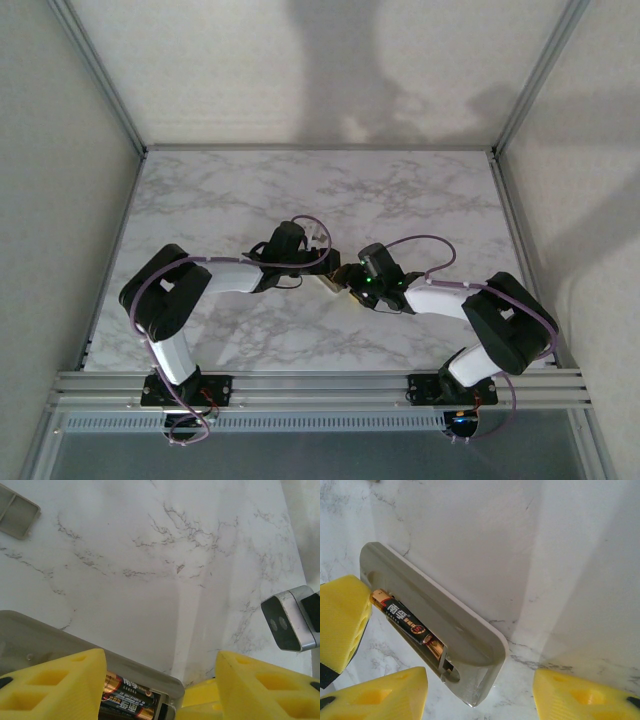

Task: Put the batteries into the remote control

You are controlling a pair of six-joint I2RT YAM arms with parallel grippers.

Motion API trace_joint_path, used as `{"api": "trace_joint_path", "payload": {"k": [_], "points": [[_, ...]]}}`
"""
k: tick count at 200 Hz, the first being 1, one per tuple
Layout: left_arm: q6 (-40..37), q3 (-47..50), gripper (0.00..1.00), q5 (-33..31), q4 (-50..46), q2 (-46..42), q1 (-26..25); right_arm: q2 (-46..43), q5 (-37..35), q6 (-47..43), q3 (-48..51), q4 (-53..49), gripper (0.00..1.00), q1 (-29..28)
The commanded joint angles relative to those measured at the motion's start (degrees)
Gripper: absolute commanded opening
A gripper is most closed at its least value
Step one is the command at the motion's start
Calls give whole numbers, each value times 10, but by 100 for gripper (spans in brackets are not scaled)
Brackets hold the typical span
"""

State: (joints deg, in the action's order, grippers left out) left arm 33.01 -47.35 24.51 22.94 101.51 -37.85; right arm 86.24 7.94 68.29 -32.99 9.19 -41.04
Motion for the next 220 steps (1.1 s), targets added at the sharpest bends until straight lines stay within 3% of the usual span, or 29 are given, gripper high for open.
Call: {"api": "trace_joint_path", "payload": {"k": [1,220], "points": [[3,10,59,5,17,-11,-5,3,-22,-11,-11,-16,59,-3],[20,19,61,-5,29,-25,11,56,-13,-24,-55,12,58,10]]}}
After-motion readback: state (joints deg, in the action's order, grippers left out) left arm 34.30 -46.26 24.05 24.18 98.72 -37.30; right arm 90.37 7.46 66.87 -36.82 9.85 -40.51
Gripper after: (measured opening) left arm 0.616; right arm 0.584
